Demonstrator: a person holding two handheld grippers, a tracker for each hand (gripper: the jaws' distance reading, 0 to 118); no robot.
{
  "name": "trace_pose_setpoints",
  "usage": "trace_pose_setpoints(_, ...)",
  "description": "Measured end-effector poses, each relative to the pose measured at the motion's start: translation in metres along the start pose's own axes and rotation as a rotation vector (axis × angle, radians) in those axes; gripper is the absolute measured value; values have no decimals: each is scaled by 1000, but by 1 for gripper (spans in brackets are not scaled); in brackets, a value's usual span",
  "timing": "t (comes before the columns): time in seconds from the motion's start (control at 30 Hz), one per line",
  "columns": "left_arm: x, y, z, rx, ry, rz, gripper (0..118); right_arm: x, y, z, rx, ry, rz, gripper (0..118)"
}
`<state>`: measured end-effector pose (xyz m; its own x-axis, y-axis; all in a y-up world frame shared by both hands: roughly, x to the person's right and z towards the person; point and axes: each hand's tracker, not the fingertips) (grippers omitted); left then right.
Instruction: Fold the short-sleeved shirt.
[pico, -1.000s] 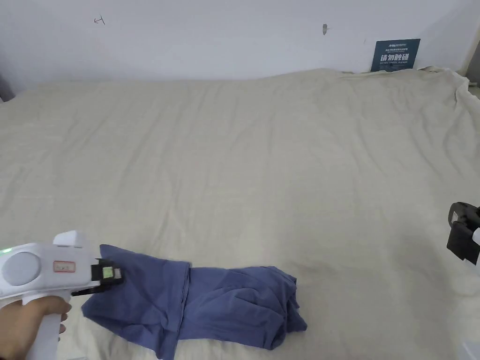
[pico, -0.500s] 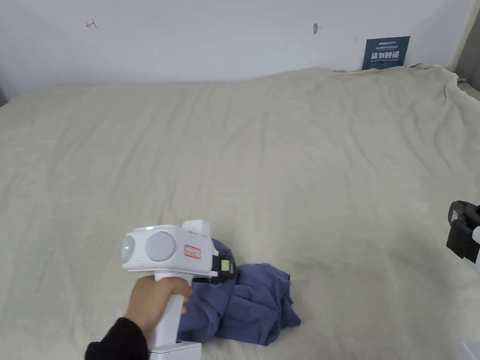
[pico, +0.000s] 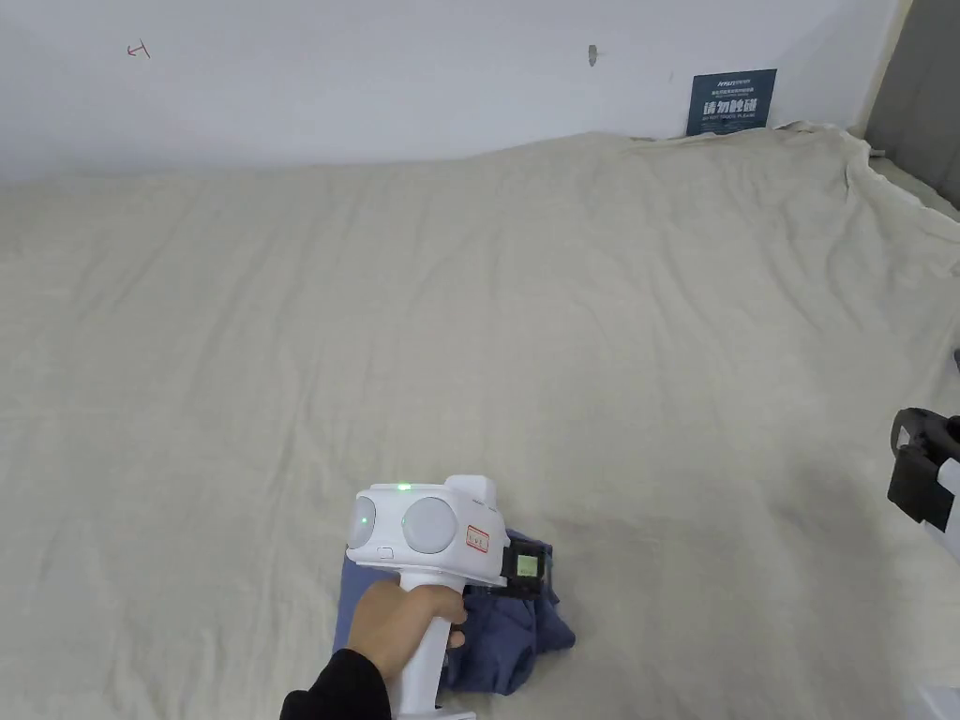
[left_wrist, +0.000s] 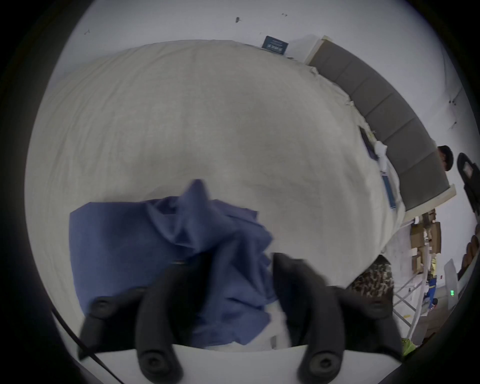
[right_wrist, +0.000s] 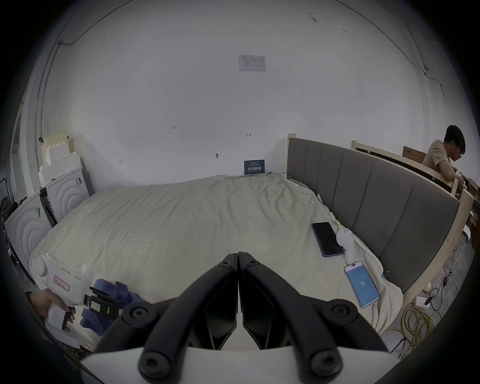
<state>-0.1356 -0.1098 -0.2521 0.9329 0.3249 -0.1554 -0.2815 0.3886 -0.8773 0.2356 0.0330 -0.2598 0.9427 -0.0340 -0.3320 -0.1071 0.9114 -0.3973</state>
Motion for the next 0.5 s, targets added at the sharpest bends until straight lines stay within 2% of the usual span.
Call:
trace_pose_setpoints(0.07,6,2,9,10,-14,-6,100,0,1,1,3,-2,-3,0)
trace_pose_setpoints(0.13,10,3,25,35,-12,-25,111,1,2,2,6,-4,-3,0)
trace_pose_setpoints(0.2,7,5,46,107,-28,-54,111,1,3,3,9,-3,-1,0)
trace_pose_setpoints(0.33,-17,7,88,256,-14,-19,112,0,6,4,16,-5,3,0)
trace_pose_setpoints(0.5,-56,1,109,351,116,3,109,-2,8,3,20,-1,3,0)
